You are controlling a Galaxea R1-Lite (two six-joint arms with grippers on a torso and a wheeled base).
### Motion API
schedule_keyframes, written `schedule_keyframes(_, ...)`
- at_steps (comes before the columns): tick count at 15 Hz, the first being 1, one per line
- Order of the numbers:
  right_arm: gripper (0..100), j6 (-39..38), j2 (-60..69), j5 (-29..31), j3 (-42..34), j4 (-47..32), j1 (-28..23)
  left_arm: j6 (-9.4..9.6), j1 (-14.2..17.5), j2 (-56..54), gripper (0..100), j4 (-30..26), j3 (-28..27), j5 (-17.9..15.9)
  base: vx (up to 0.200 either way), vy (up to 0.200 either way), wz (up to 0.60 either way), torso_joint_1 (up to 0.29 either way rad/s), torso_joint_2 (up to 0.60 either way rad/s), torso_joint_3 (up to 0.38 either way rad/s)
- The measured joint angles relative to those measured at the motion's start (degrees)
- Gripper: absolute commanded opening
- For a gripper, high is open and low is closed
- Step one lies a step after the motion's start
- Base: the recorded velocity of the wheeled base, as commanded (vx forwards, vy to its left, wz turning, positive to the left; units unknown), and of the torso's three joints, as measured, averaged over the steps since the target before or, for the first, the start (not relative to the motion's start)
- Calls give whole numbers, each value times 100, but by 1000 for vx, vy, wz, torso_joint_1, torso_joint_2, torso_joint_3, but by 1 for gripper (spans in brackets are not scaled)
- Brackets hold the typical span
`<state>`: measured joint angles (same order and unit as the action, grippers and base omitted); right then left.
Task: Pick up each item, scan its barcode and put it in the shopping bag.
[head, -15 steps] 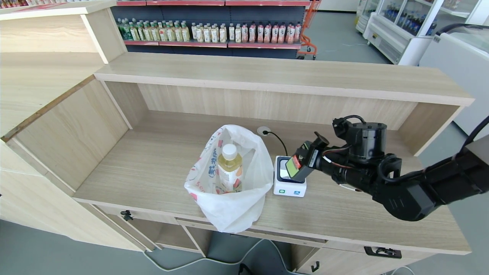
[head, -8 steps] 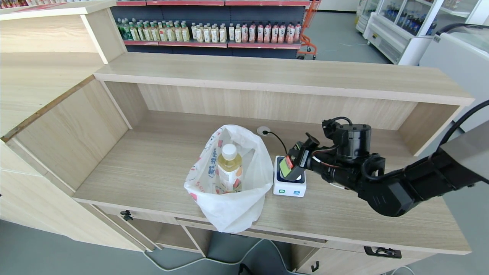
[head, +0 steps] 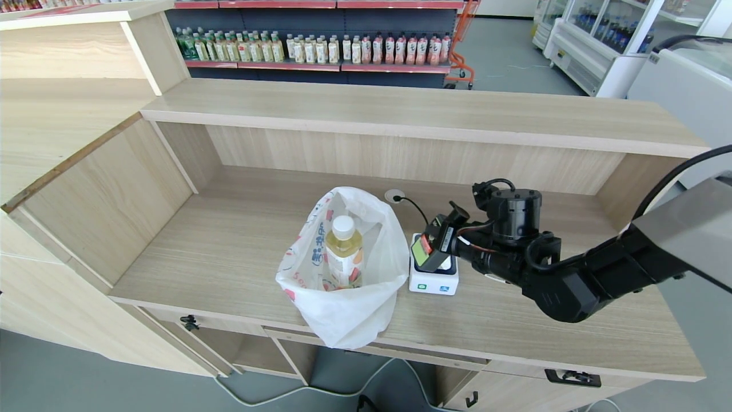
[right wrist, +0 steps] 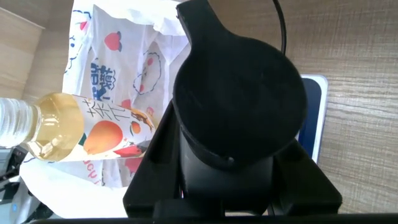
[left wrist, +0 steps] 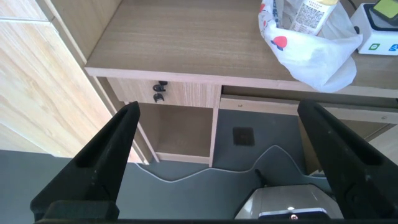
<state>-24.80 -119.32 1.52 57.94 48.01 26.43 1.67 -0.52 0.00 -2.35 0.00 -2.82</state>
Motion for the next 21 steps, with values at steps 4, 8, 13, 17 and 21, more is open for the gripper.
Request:
schedule_keyframes(4, 0, 126, -143, 33, 55, 40, 2, -9, 0, 0, 100, -2, 0, 0, 0, 0, 0, 0, 0, 0)
schedule_keyframes(8, 0, 182, -238, 30, 123, 79, 0, -1, 0, 0, 100, -2, 0, 2, 0, 0, 0, 0, 0, 0)
schedule_keyframes(13, 0, 187, -256, 0, 184, 49, 5, 10, 0, 0, 100, -2, 0, 0, 0, 0, 0, 0, 0, 0)
schedule_keyframes(17, 0, 343, -232, 2, 132, 62, -11, 10, 0, 0, 100, -2, 0, 0, 0, 0, 0, 0, 0, 0)
schedule_keyframes(21, 0, 1046, 111, -82, 123, 441, -162, 11, 0, 0, 100, 0, 0, 0, 0, 0, 0, 0, 0, 0)
